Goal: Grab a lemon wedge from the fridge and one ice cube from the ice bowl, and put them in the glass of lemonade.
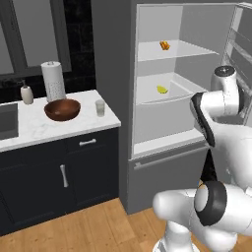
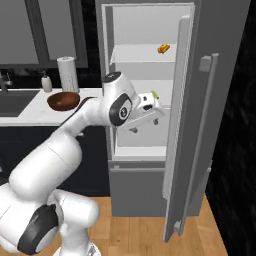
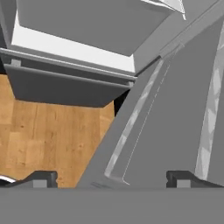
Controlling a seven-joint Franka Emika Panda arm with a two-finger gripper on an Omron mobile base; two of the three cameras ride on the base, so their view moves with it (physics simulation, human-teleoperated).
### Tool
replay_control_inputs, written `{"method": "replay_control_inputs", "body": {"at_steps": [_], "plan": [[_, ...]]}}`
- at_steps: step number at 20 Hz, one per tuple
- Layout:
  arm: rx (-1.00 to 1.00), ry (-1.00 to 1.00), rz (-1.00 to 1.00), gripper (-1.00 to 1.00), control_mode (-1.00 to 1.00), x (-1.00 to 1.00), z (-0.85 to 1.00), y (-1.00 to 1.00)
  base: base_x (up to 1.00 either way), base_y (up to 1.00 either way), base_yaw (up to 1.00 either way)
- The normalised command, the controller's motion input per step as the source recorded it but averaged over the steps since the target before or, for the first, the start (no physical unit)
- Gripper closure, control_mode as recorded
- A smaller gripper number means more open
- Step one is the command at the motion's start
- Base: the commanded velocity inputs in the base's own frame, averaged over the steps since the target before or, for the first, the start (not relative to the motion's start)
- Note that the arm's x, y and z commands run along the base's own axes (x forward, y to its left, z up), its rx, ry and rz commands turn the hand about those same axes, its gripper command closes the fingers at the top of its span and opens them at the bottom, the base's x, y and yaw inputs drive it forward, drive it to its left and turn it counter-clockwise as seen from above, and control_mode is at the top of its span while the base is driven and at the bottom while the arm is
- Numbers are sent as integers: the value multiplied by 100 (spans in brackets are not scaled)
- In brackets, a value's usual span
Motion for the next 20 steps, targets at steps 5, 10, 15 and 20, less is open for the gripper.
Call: {"method": "replay_control_inputs", "body": {"at_steps": [5, 10, 15, 20], "plan": [[-1, 12, 0, -100, -100, 93, -21, -88, 0, 0, 0], [-1, 1, 0, -100, -100, 35, -37, -100, 0, 0, 0], [-5, 1, -1, -100, -100, 5, -42, -100, 0, 0, 0], [-25, -23, 12, -100, -100, -68, 9, -2, 0, 0, 0]]}}
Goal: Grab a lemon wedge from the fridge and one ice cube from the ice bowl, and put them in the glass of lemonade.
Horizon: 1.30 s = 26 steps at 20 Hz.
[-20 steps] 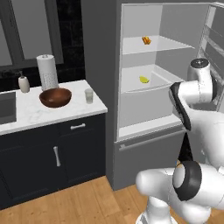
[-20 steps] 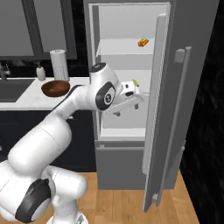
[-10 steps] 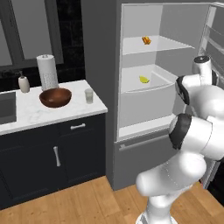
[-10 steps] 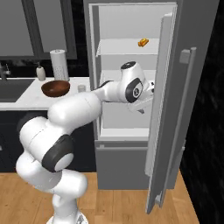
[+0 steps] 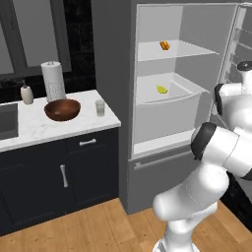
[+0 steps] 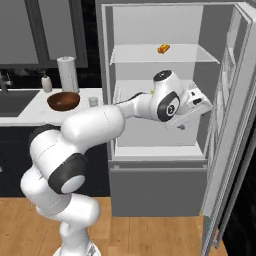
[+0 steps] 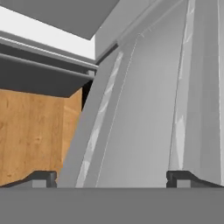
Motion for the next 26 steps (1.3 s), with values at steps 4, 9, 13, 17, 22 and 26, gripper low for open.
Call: {"method": "replay_control_inputs", "body": {"at_steps": [4, 9, 13, 17, 22, 26], "plan": [[-22, -32, 15, -100, -100, -64, 32, 95, 0, 0, 0], [3, -12, 10, -100, -100, -63, 8, 100, 0, 0, 0], [21, -14, 2, -100, -100, -53, 1, 100, 0, 0, 0], [39, -20, 0, -100, -100, -52, 6, 100, 0, 0, 0], [45, -29, 0, -100, -100, -95, 0, 100, 0, 0, 0], [48, -12, 0, -100, -100, -100, -11, 100, 0, 0, 0]]}}
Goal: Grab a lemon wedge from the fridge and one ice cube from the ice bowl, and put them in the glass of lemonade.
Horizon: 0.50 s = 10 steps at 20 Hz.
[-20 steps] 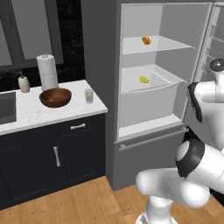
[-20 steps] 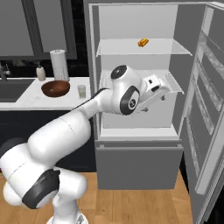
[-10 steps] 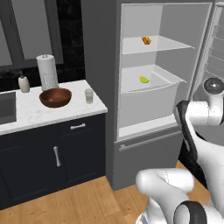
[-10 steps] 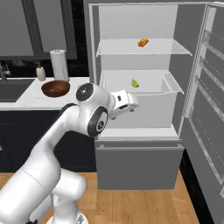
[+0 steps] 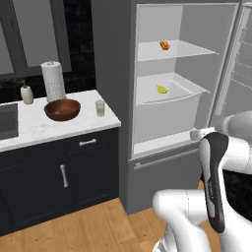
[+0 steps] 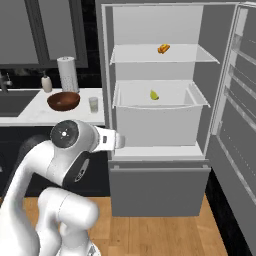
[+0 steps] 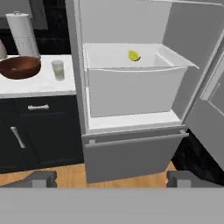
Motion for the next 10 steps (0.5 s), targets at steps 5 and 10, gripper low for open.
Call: {"method": "replay_control_inputs", "body": {"at_steps": [5, 10], "plan": [[12, 3, -4, -100, -100, -98, 11, 54, 0, 0, 0], [-14, 5, -10, -100, -100, -79, -15, 50, 0, 0, 0]]}}
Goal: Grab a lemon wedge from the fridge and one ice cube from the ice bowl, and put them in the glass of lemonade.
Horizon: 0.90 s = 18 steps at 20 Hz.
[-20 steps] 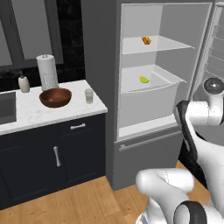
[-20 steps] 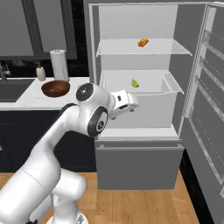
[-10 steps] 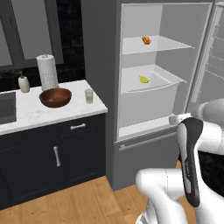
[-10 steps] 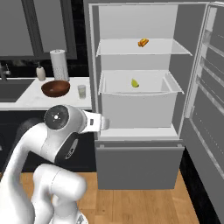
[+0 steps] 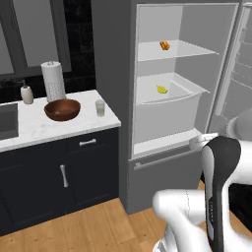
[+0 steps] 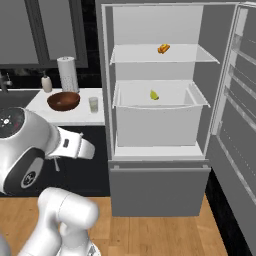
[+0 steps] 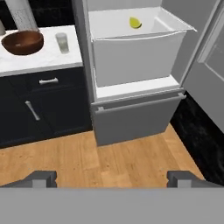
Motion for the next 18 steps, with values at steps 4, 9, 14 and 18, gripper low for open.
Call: {"method": "replay_control_inputs", "body": {"at_steps": [4, 9, 14, 18], "plan": [[-9, -6, -2, -100, -100, -13, -76, 52, 0, 0, 0], [0, -1, -1, -100, -100, 0, -53, 6, 0, 0, 0], [0, 0, 0, -100, -100, 0, -45, 0, 0, 0, 0], [0, 0, 0, -100, -100, 0, -41, 0, 0, 0, 0]]}}
